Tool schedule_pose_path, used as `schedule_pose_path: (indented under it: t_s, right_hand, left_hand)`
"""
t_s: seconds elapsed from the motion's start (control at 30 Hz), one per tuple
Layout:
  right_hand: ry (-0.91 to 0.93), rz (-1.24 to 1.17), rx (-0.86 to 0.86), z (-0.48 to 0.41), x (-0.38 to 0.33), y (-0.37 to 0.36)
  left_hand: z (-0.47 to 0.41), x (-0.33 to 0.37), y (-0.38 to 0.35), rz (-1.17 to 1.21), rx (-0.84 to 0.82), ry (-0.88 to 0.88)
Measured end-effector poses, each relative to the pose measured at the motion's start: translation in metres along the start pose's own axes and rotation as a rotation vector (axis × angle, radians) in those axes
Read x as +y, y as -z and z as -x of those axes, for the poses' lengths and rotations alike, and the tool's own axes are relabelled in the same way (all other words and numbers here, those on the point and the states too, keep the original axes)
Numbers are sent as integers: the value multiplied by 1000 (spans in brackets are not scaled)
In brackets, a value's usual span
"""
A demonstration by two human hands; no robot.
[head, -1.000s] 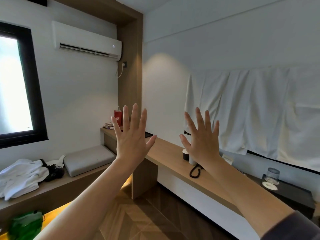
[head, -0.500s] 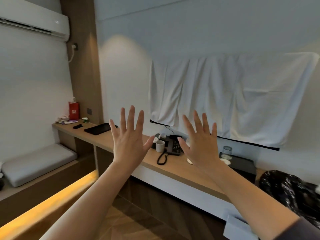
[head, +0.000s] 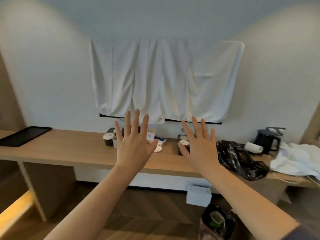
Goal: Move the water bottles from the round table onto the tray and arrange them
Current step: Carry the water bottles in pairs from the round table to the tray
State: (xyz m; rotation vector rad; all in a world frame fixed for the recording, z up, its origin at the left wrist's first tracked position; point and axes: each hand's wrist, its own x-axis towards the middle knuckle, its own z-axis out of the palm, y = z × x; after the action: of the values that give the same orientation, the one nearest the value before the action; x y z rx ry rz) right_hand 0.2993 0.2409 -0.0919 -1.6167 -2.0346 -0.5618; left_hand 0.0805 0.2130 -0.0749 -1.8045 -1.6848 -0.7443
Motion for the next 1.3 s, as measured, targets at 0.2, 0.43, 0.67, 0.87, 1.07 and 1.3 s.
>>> schedule_pose_path:
  t_s: [0.2,0.43,0.67,0.87,1.07,1.3]
  right_hand:
    - [-120,122,-26,36,38,6]
    - [-293,211,-14,103,112,43]
    - [-502,258,-45,206,182,85]
    - [-625,303,-108,290,223,114]
    - [-738,365,-163,360,250,133]
    - [-876,423,-210,420,263,148]
  left_hand:
    - [-4,46,-23,163,-4,-112]
    - [7,139,-20,263,-31,-268]
    - [45,246,-4,408,-81,-382]
    - [90,322,5,502,-139,-482]
    - [138,386,9,552,-199,-618]
    - [169,443,13,644,-255,-752]
